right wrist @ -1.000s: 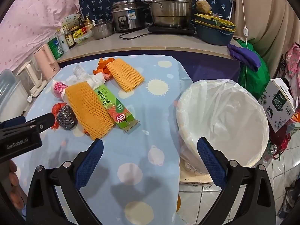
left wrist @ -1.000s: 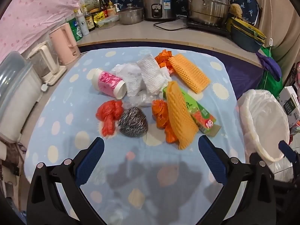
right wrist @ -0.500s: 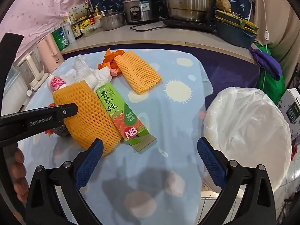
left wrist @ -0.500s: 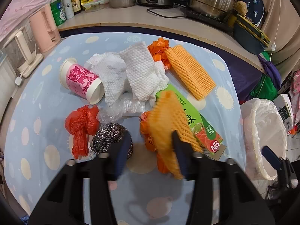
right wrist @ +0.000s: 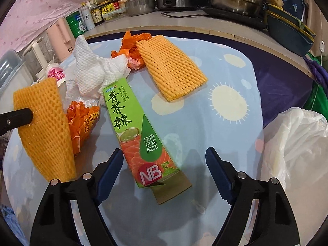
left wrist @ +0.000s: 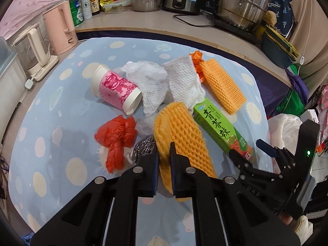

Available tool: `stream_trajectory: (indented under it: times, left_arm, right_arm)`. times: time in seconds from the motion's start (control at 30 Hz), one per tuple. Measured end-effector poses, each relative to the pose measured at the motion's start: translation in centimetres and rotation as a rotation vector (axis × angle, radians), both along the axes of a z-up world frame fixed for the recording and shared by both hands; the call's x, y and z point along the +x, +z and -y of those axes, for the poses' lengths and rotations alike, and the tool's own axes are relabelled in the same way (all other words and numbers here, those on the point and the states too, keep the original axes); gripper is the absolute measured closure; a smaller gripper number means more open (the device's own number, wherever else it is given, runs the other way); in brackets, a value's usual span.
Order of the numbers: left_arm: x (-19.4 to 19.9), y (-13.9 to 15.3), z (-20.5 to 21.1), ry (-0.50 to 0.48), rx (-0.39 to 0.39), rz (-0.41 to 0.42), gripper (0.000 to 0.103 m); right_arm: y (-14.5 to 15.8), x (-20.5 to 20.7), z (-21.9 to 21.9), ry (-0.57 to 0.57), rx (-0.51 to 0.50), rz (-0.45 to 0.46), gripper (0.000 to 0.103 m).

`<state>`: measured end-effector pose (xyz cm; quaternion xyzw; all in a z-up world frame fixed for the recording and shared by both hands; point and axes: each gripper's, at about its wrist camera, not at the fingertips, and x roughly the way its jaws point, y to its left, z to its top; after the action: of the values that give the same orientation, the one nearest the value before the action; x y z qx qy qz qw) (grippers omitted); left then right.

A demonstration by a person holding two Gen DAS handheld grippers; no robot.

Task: Collect trash
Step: 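Carry both items over the white bin and open both tools to drop them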

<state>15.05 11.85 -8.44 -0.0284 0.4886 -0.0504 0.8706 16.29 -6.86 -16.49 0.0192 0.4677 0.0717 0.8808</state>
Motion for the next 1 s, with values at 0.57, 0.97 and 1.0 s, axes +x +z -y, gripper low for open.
stream_trajectory:
  times: [0.57, 0.97, 1.0]
  left_arm:
    - [-4.1, 2.0, -0.2, -0.017, 0.006, 0.028, 0.094]
    - [-8.1, 5.1, 2.2, -0.083, 0.011, 0.097, 0.094]
    - [-8.4, 5.3, 2.5, -0.091, 0.01, 0.101, 0.094]
  right_arm:
    - [3.5, -4.6, -0.6, 0.014, 0.012, 0.037, 0.066]
    - [8.4, -10.2, 1.7, -0.062, 0.003, 0.094, 0.066]
    - [8.8, -10.7, 2.0, -0.077, -0.005, 0.101, 0.066]
